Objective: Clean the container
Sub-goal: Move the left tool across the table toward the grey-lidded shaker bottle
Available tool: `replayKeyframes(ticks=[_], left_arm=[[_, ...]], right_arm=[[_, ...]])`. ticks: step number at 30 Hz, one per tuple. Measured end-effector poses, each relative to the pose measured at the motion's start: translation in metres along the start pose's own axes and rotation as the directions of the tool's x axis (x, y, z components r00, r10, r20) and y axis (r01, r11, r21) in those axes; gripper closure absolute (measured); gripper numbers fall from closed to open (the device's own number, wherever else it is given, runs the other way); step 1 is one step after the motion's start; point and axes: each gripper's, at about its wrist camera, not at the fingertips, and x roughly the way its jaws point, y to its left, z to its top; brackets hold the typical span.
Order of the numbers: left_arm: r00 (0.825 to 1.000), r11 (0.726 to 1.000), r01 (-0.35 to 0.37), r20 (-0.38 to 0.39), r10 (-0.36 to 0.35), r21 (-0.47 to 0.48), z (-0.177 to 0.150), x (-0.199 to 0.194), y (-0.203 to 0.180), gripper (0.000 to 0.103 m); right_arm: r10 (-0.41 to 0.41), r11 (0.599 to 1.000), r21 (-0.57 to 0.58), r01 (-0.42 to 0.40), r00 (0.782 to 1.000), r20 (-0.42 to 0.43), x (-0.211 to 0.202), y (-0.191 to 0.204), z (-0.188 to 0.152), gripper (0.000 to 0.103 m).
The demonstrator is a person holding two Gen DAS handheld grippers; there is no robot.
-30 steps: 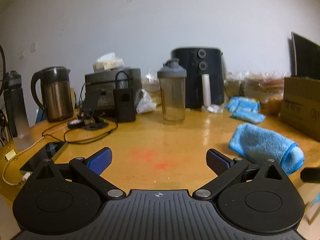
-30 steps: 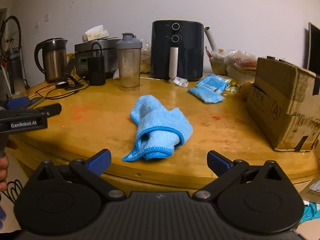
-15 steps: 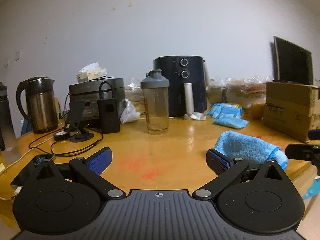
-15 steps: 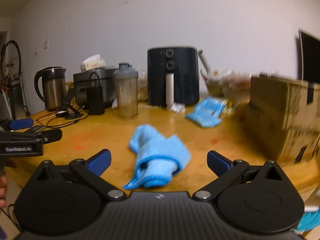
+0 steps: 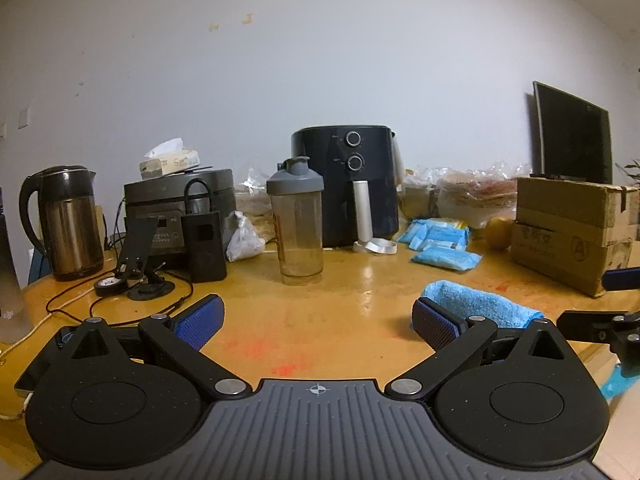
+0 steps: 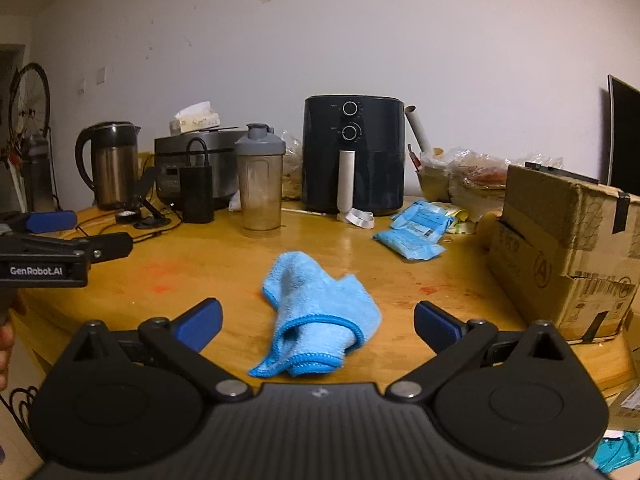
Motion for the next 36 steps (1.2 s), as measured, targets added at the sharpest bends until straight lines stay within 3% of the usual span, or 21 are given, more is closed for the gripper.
replayKeyframes(ticks=[23,36], left_arm=[[0.996,0.993,0.049,0.078,-0.041,-0.111,0.017,0.004,0.026,0.000],[0.992,0.994,0.065,0.117,-0.055,-0.083,0.031,0.012,0.023,0.000]], right_arm=[[0.021,1.000,-0.008,-0.020,0.999,0.047,0.010,-0.001,0.009,0.000],[0.024,1.000,-0.009,-0.024,0.999,0.047,0.012,-0.003,0.007,0.000]])
